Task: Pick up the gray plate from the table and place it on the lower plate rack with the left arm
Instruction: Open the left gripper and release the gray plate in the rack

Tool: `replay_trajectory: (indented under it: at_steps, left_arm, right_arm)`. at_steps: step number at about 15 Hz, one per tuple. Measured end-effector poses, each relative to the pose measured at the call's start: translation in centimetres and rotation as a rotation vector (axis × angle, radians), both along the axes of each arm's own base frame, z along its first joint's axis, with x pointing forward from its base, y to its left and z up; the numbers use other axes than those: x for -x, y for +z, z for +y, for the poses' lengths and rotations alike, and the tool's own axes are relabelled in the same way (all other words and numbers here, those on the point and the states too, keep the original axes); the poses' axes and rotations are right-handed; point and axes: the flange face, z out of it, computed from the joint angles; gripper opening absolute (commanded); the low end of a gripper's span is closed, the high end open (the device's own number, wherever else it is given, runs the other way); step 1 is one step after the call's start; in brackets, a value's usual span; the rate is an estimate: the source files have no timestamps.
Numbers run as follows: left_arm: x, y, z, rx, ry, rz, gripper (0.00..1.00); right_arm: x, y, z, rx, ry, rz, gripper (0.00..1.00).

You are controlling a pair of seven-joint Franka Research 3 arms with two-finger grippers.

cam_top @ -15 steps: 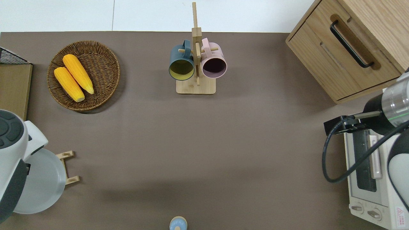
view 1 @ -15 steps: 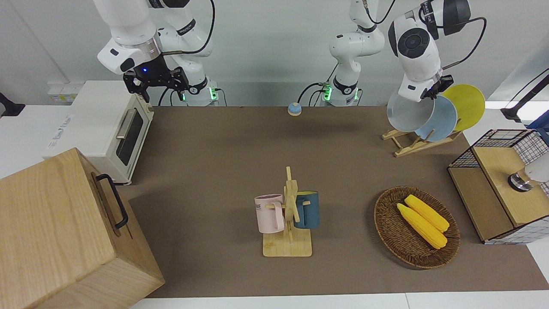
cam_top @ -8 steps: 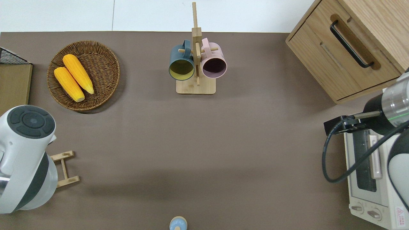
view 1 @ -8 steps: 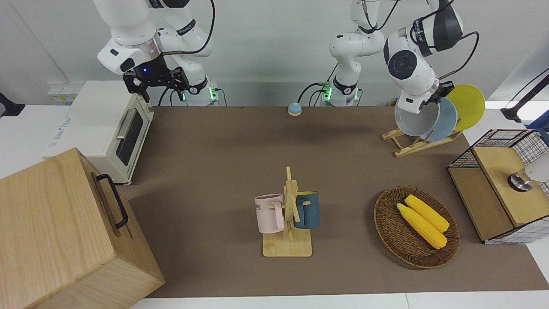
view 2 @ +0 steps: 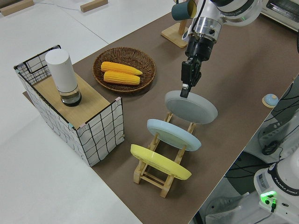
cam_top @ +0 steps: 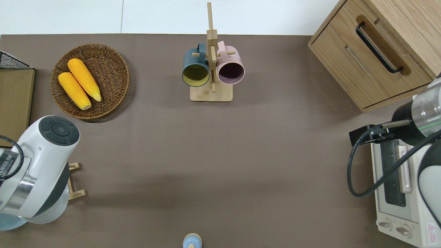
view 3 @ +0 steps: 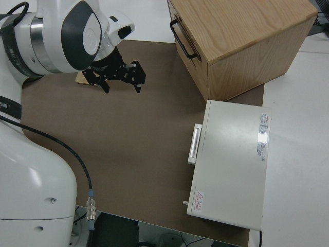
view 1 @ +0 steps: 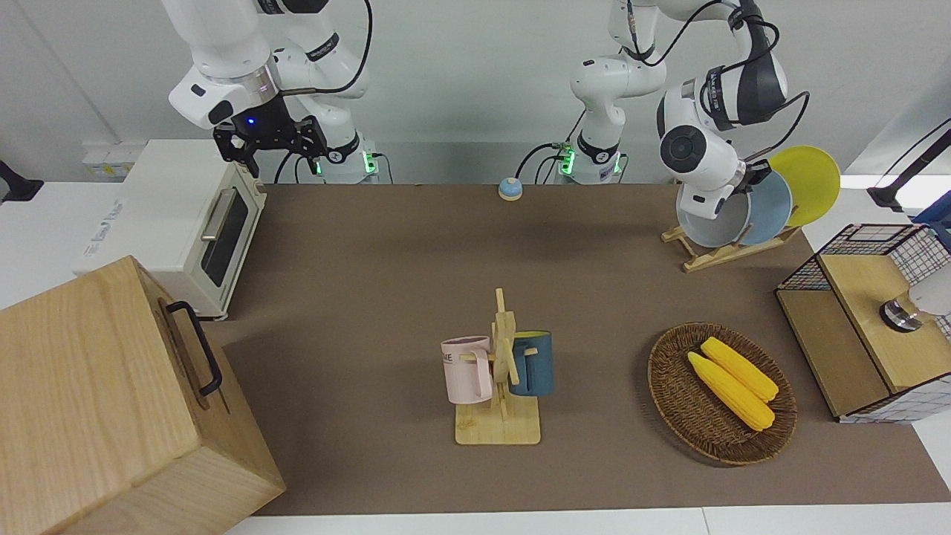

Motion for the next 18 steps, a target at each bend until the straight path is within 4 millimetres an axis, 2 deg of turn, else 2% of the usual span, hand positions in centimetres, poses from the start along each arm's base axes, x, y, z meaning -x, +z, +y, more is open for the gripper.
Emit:
replay_trajectory:
  at_steps: [9, 10, 11, 13, 14, 15, 18]
  left_arm:
    - [-0.6, -3.3, -0.4, 0.009, -0.024, 0.01, 0.0]
    - [-0.8, -3.7, -0.4, 0.012, -0.026, 0.012, 0.03]
    - [-0.8, -3.9, -0.4, 0.01, -0.027, 0.015, 0.16]
    - [-0.9, -3.9, -0.4, 0.009, -0.028, 0.015, 0.65]
    - [-0.9, -3.9, -0.4, 0.009, -0.028, 0.015, 0.85]
    - [-0.9, -3.9, -0.4, 0.009, -0.028, 0.015, 0.99]
    - [-0.9, -3.9, -0.4, 0.01, -0.029, 0.014, 0.99]
  right_arm:
    - [0.0, 0.0, 0.0, 0.0, 0.0, 0.0, 0.983]
    - [0.0, 0.0, 0.0, 0.0, 0.0, 0.0, 0.983]
    - [0.0, 0.0, 0.0, 0.0, 0.0, 0.0, 0.983]
    - [0.0, 0.0, 0.0, 0.0, 0.0, 0.0, 0.983]
    - [0.0, 0.0, 0.0, 0.0, 0.0, 0.0, 0.983]
    - [0.0, 0.0, 0.0, 0.0, 0.0, 0.0, 0.983]
    - [0.0, 0.0, 0.0, 0.0, 0.0, 0.0, 0.983]
